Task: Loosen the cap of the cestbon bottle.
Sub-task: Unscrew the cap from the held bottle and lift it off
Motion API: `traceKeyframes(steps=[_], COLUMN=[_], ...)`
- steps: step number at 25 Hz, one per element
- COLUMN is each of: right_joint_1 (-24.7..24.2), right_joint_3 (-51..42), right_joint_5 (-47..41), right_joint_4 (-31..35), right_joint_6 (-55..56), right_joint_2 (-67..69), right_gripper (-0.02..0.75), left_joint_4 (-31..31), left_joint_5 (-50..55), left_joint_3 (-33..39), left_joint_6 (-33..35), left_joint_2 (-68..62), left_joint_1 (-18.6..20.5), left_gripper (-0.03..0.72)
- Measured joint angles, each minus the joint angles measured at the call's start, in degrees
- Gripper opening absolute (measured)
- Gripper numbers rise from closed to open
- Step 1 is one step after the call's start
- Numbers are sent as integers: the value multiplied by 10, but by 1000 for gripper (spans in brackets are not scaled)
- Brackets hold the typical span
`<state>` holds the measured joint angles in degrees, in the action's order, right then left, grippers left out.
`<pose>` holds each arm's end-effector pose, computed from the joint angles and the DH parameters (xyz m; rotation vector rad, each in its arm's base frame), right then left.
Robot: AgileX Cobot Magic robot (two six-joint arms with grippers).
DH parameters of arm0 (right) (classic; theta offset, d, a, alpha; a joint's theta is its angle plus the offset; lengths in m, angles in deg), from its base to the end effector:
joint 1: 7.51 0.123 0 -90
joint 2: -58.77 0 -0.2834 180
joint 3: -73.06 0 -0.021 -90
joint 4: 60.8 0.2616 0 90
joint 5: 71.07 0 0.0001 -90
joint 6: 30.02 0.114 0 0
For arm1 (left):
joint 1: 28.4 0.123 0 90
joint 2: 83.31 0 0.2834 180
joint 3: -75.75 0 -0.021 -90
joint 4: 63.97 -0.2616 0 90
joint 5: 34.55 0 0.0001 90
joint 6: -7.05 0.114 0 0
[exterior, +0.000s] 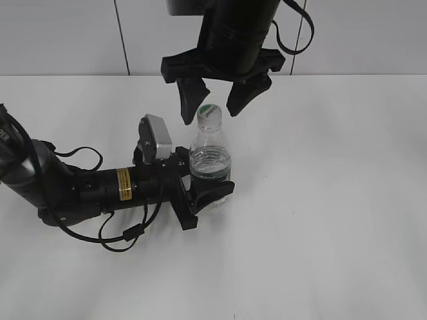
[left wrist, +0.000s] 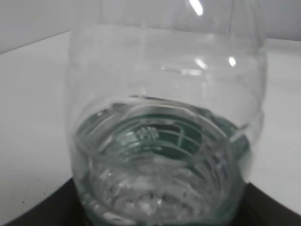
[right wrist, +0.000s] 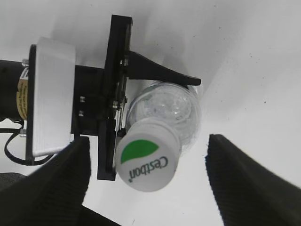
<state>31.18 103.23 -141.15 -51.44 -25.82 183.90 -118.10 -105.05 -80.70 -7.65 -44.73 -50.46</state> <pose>0.3442 0.2980 0.2443 -0.8204 2.8190 0.3612 0.3198 -0.2235 0.0320 1.0701 1.5106 -0.9442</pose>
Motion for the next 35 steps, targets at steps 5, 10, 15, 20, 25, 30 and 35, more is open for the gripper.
traceKeyframes(steps=[5, 10, 15, 20, 25, 30, 35], right_joint_1=[0, 0, 1, 1, 1, 1, 1], right_joint_3=[0, 0, 0, 0, 0, 0, 0], right_joint_5=[0, 0, 1, 1, 1, 2, 2], right_joint_4=[-5, -16, -12, -10, -9, -9, -8], right_joint_6=[-5, -15, -42, -74, -164, -280, -370], right_joint_2=[0, 0, 0, 0, -1, -1, -2], right_gripper=[548, 413, 291, 291, 291, 291, 291], left_joint_4=[0, 0, 0, 0, 0, 0, 0], left_joint_5=[0, 0, 0, 0, 0, 0, 0], left_joint_3=[0, 0, 0, 0, 0, 0, 0], left_joint_6=[0, 0, 0, -1, -1, -1, -1], left_joint_2=[0, 0, 0, 0, 0, 0, 0], left_joint_1=[0, 0, 0, 0, 0, 0, 0], left_gripper=[410, 410, 410, 410, 410, 410, 410])
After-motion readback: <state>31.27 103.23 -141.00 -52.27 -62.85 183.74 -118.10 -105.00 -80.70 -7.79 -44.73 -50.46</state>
